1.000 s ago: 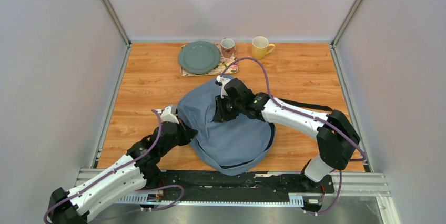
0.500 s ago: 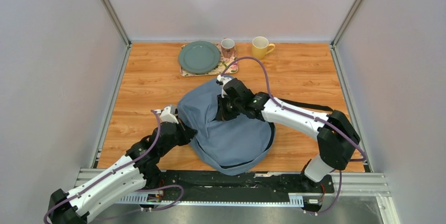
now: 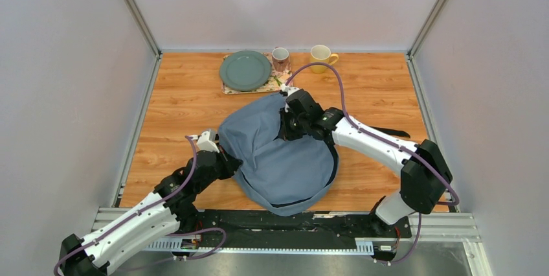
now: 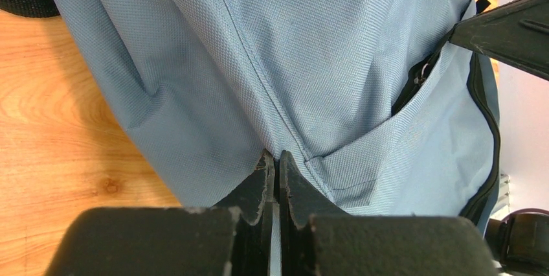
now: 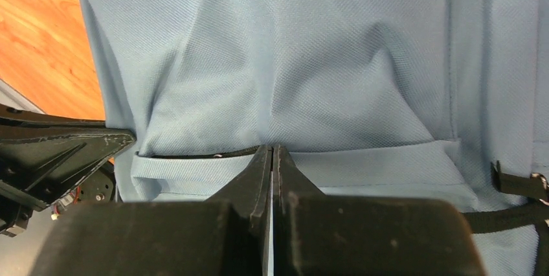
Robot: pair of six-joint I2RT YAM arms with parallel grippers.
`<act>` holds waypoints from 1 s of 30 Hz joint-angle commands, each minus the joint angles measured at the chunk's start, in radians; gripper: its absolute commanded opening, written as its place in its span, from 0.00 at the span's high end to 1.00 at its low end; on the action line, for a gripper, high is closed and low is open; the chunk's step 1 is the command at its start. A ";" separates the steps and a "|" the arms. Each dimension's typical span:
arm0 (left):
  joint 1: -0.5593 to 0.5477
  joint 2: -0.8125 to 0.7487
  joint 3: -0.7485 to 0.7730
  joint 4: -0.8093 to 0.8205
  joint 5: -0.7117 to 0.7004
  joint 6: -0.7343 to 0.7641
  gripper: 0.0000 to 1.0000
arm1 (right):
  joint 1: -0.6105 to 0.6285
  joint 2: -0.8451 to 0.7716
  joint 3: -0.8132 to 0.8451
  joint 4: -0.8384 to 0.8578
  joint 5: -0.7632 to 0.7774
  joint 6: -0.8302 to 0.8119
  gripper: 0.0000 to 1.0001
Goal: Pack the student bag
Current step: Zip the student bag at the center of the board.
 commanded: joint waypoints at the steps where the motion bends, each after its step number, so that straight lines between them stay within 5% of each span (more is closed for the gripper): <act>1: 0.000 -0.017 0.035 -0.051 -0.022 0.042 1.00 | -0.020 -0.038 0.036 -0.025 0.112 -0.045 1.00; 17: 0.011 -0.024 0.040 -0.062 -0.008 0.056 1.00 | -0.302 -0.094 -0.076 -0.062 0.158 -0.085 1.00; 26: 0.027 0.017 0.043 -0.022 0.030 0.108 1.00 | -0.323 -0.113 -0.156 -0.027 0.037 -0.081 0.98; 27: 0.032 0.032 0.061 -0.020 0.040 0.125 1.00 | -0.323 -0.133 -0.163 -0.019 0.026 -0.073 0.90; 28: 0.037 0.067 0.075 -0.029 0.055 0.140 1.00 | -0.323 -0.140 -0.173 -0.011 0.020 -0.067 0.66; 30: 0.046 0.110 0.123 -0.046 0.063 0.182 1.00 | -0.326 -0.159 -0.182 -0.002 0.046 -0.047 0.50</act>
